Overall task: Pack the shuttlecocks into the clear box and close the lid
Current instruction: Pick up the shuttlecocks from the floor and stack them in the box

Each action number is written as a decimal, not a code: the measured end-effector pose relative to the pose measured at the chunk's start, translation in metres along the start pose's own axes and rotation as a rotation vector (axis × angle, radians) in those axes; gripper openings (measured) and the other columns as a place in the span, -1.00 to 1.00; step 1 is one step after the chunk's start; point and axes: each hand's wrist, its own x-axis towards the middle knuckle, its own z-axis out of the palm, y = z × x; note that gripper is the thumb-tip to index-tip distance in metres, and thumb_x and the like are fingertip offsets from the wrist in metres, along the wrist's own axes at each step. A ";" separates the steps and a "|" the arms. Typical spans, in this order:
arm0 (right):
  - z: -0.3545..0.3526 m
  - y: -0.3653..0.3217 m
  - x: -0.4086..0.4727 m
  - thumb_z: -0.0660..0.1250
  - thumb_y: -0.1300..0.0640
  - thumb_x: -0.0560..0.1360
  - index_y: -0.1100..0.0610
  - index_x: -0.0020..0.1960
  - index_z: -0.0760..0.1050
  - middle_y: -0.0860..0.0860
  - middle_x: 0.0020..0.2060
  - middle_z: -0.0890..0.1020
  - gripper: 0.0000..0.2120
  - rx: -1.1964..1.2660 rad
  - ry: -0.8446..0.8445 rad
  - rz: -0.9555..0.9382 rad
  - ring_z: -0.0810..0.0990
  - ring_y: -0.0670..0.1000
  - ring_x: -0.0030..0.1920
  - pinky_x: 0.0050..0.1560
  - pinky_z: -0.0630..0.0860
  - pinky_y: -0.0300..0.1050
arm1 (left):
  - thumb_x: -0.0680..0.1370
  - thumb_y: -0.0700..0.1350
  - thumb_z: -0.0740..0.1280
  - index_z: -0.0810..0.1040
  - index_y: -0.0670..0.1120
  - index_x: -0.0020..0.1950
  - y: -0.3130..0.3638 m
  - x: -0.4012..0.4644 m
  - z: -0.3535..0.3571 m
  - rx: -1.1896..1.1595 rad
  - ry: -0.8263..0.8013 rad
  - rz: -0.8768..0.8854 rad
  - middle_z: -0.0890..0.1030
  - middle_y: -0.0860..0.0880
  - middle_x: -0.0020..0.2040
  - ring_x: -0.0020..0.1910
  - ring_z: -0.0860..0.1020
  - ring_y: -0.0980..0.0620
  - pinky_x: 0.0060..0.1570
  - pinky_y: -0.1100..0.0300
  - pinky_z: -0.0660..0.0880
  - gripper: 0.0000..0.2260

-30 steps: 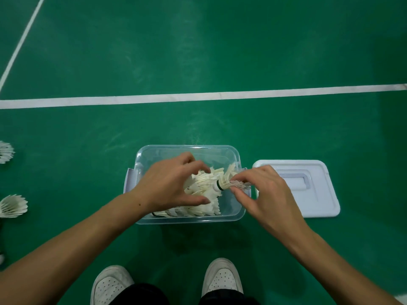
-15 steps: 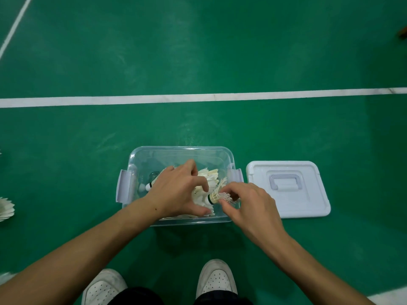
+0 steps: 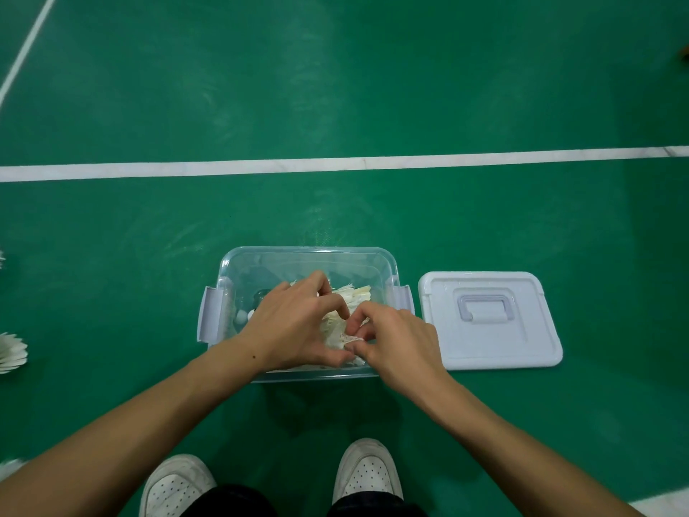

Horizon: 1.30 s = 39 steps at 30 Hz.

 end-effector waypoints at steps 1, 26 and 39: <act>0.000 -0.002 0.002 0.50 -0.07 0.50 -0.15 0.00 0.50 -0.21 -0.11 0.73 -0.81 -0.039 -0.011 0.003 0.65 -0.09 0.00 -0.13 0.41 -0.08 | 0.34 0.50 0.40 0.61 0.21 0.23 0.000 0.001 0.002 0.002 -0.006 0.000 0.41 0.12 0.05 -0.17 0.41 0.08 -0.08 0.13 0.31 -0.43; -0.071 -0.015 0.019 0.57 -0.06 0.50 -0.03 0.13 0.68 -0.15 0.02 0.75 -0.76 0.514 -0.057 -0.258 0.70 -0.14 0.10 0.13 0.65 -0.01 | 0.41 -0.05 0.67 0.25 0.06 0.64 -0.006 0.007 -0.045 -0.361 0.246 0.169 0.28 0.02 0.55 0.25 0.55 0.09 0.26 0.06 0.58 -0.09; -0.043 -0.039 0.051 0.59 0.03 0.48 -0.01 -0.03 0.70 -0.09 -0.23 0.74 -0.88 0.555 0.132 -0.168 0.72 -0.08 -0.20 -0.06 0.69 0.07 | 0.44 0.10 0.59 0.57 -0.10 0.35 -0.046 -0.006 -0.096 -0.366 0.516 0.126 0.60 -0.03 0.30 0.16 0.63 0.05 0.06 0.08 0.63 -0.44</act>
